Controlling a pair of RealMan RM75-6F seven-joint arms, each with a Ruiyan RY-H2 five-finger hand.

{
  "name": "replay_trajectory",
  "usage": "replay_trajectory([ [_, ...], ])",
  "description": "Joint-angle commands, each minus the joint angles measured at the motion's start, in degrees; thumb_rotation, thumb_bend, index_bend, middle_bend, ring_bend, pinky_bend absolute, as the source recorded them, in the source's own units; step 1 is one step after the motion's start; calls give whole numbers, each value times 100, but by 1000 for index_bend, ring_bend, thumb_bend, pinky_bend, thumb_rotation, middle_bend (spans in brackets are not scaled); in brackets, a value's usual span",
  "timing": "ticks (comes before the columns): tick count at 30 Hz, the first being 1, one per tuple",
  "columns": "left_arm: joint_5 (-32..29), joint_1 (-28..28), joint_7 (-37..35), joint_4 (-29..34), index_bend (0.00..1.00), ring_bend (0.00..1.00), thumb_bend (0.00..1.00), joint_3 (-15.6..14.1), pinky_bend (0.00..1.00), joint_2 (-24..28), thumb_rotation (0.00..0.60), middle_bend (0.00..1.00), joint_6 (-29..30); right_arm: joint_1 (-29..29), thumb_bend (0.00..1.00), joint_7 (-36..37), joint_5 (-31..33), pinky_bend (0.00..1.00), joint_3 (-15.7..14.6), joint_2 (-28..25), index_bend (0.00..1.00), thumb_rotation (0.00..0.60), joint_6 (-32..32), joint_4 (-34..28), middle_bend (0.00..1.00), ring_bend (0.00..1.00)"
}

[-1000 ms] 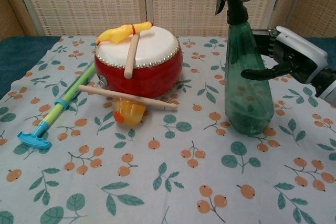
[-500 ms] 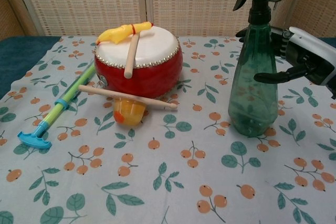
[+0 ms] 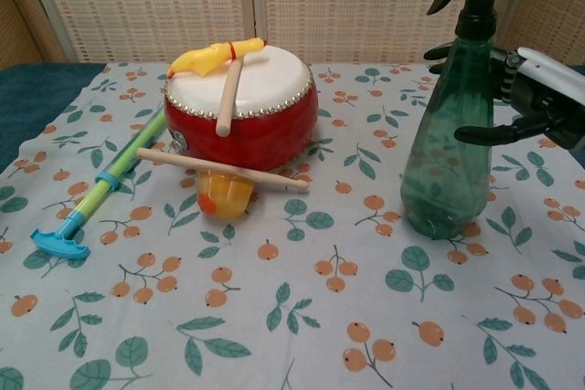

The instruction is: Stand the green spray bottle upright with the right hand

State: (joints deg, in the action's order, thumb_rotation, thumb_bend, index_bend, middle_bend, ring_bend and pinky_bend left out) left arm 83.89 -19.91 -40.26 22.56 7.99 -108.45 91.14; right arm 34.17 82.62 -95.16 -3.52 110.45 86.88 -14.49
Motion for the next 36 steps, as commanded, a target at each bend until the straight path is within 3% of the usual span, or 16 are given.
replay_trajectory([
  [1,-7,-3,11,-1,0,0,222,0,10,1,600,0,-29,-22,0,-39,6,188,14,-56,170,600,67,-24,418,89],
  [18,43,29,65,53,0,0,221,-48,11,28,600,0,51,-249,0,-466,-200,173,-229,-492,19,600,84,-379,340,30],
  [25,84,75,208,231,0,0,220,-68,9,128,600,0,205,-467,0,-1210,-385,96,-461,-936,0,600,117,-537,249,0],
  [28,109,103,427,361,0,0,220,-128,8,228,600,0,107,-551,0,-1948,-561,72,-705,-1521,0,600,-89,-808,199,0],
  [31,143,119,636,637,0,0,221,-182,7,378,600,0,24,-671,0,-2962,-508,70,-758,-2198,0,600,-354,-1601,179,0],
  [34,164,146,823,956,0,0,220,-235,7,561,600,0,-82,-799,0,-4333,-163,43,-683,-3021,0,600,-925,-2908,178,0],
  [36,167,165,995,1203,0,0,220,-273,7,699,600,0,-192,-1009,0,-5972,607,10,-329,-3483,0,600,-1396,-4017,178,0],
])
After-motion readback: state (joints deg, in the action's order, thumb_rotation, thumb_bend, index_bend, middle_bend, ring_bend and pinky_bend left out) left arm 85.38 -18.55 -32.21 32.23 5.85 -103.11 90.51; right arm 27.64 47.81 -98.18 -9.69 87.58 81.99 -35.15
